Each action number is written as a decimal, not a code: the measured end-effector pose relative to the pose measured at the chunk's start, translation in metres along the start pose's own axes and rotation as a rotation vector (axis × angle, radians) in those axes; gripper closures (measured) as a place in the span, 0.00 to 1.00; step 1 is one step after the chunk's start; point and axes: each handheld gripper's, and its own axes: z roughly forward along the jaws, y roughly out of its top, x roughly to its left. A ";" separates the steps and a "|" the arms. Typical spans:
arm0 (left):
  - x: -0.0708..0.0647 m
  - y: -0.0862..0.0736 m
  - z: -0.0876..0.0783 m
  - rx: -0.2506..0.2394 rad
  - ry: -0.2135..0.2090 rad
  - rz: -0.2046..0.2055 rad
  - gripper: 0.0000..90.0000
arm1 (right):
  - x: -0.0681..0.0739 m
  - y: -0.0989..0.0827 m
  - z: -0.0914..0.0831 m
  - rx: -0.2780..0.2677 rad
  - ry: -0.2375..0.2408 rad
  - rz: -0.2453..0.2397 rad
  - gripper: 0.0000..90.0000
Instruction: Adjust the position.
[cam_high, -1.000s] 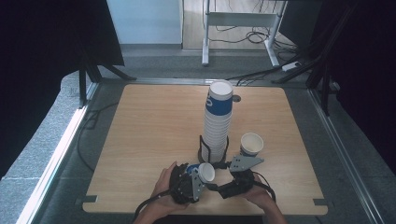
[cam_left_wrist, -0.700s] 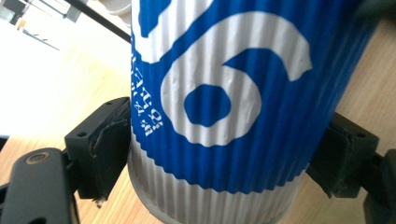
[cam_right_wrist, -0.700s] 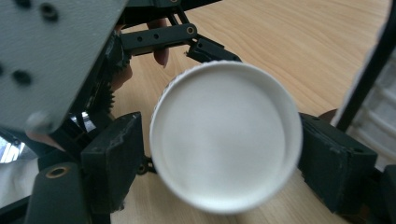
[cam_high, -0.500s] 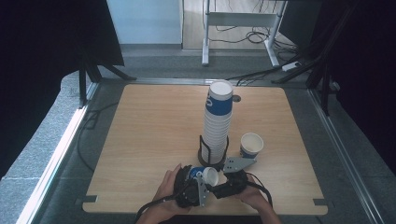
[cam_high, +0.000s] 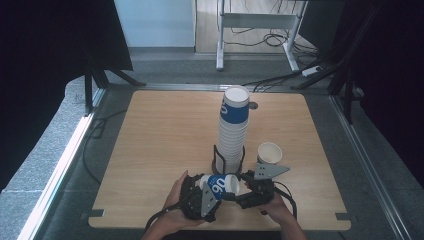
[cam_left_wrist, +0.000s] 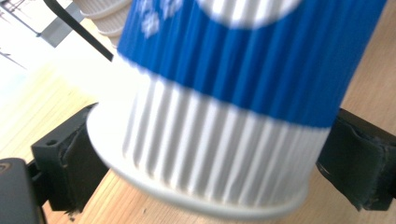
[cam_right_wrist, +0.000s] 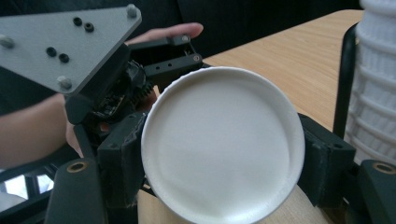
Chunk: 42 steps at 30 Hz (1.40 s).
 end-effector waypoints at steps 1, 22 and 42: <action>0.000 0.000 -0.001 -0.012 -0.010 -0.003 0.05 | -0.002 0.000 -0.002 -0.015 0.010 0.012 0.31; -0.003 0.000 -0.003 -0.051 0.034 0.043 0.03 | -0.001 -0.003 0.005 0.046 0.030 0.019 0.31; -0.005 -0.003 0.001 -0.030 -0.014 0.061 0.14 | -0.002 -0.005 0.011 0.097 0.034 0.038 0.30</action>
